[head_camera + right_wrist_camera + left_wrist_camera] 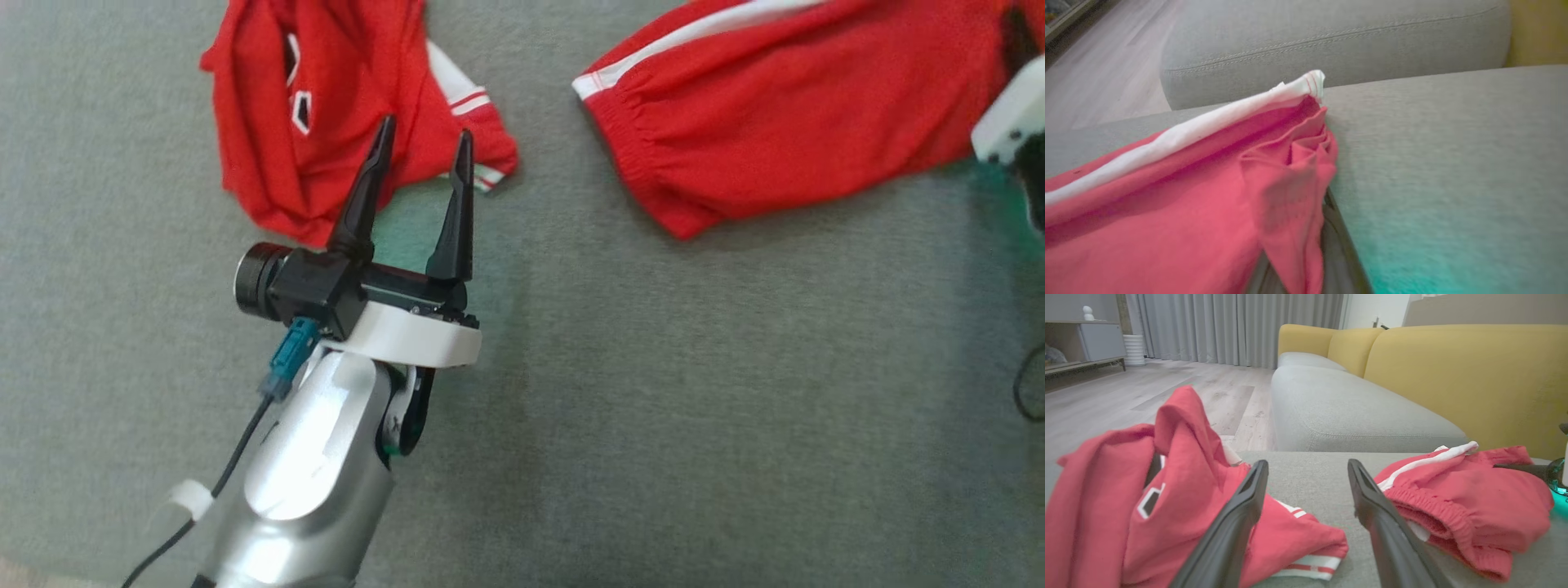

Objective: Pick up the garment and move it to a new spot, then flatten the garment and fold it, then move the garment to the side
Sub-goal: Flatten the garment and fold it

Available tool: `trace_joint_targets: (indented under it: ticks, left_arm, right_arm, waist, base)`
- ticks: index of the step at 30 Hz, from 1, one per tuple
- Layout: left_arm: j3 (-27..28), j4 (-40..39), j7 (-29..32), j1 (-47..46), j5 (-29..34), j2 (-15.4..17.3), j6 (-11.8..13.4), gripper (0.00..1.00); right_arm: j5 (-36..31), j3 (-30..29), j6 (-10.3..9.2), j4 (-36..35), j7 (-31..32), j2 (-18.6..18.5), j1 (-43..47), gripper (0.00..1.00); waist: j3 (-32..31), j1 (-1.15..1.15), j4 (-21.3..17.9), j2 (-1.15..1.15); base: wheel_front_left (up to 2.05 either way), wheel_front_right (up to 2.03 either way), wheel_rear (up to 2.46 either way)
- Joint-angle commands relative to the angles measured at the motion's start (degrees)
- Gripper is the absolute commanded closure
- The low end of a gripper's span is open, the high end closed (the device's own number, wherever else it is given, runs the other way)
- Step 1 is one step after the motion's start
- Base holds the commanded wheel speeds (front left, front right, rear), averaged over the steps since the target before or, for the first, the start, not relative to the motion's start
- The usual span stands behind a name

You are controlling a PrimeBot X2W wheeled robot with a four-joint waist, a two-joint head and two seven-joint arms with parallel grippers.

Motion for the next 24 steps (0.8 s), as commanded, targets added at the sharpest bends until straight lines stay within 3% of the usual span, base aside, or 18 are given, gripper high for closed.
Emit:
trace_joint_targets:
  ticks: [1,6,14,24]
  left_arm:
    - [2.01,-1.48,-0.29,-0.13,0.43,0.59,-0.09,0.0]
    - [3.01,-0.9,-0.29,1.0,1.12,0.59,-0.64,0.0]
    - [2.78,-0.2,-0.29,2.73,1.96,0.59,-1.52,0.0]
    - [3.15,0.03,-0.29,3.1,2.33,0.59,-1.94,0.0]
  right_arm:
    - [0.5,0.78,-0.04,-2.0,-0.77,-0.96,0.96,1.0]
    - [4.69,0.4,-0.04,-3.69,-4.58,-3.97,5.6,1.0]
    - [8.36,-6.16,-0.04,-2.43,-9.97,-8.68,12.69,1.0]
    - [10.6,-7.19,-0.04,-3.91,-14.24,-7.91,14.66,1.0]
  waist:
    - [-1.26,0.0,-1.23,0.0]
    - [-4.07,0.0,-3.68,0.0]
    - [-6.66,0.0,-5.81,0.0]
    - [-6.86,0.0,-6.18,0.0]
  base:
    - [0.0,0.0,0.0]
    - [0.0,0.0,0.0]
    - [0.0,0.0,0.0]
    - [0.0,0.0,0.0]
